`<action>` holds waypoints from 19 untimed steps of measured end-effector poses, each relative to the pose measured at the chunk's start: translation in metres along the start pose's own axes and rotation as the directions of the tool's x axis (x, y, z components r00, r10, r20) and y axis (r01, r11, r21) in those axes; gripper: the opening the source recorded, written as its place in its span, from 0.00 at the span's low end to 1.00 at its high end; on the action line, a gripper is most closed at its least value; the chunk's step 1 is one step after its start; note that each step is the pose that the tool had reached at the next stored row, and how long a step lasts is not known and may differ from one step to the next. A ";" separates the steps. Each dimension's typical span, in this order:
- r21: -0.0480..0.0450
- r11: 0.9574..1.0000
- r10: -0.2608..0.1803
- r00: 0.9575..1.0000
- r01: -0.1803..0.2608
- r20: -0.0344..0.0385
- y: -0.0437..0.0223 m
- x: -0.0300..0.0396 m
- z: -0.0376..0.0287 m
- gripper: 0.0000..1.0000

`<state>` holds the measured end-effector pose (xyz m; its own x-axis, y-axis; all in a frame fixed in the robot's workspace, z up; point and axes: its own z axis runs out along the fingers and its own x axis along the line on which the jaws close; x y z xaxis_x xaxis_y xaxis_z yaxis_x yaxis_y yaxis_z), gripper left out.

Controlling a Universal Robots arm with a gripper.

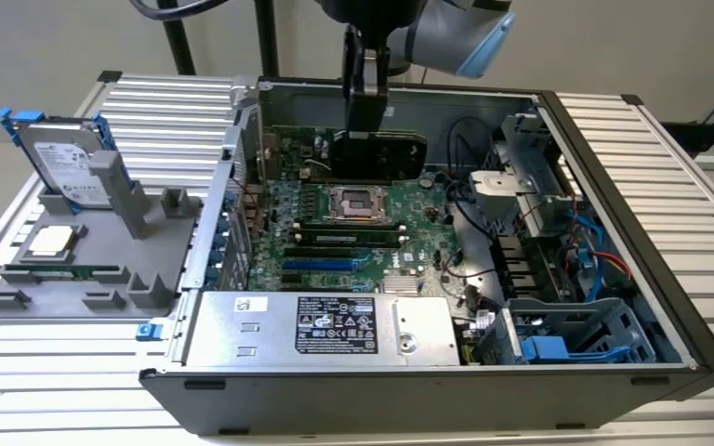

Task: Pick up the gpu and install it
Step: 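Insert the gpu into the slot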

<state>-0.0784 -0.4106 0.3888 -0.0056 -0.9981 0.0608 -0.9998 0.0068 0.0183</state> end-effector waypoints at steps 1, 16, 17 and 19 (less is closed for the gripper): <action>0.000 1.000 0.002 1.000 -0.002 0.000 0.0000 -0.0012 0.0005 0.00; 0.019 1.000 0.012 1.000 -0.012 -0.001 -0.0013 -0.0104 0.0088 0.00; 0.020 1.000 0.012 1.000 -0.012 -0.001 -0.0016 -0.0105 0.0094 0.00; 0.020 1.000 0.012 1.000 -0.012 -0.001 -0.0021 -0.0105 0.0099 0.00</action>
<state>-0.0765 -0.4007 0.3782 -0.0177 -0.9979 0.0621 -0.9998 0.0176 -0.0022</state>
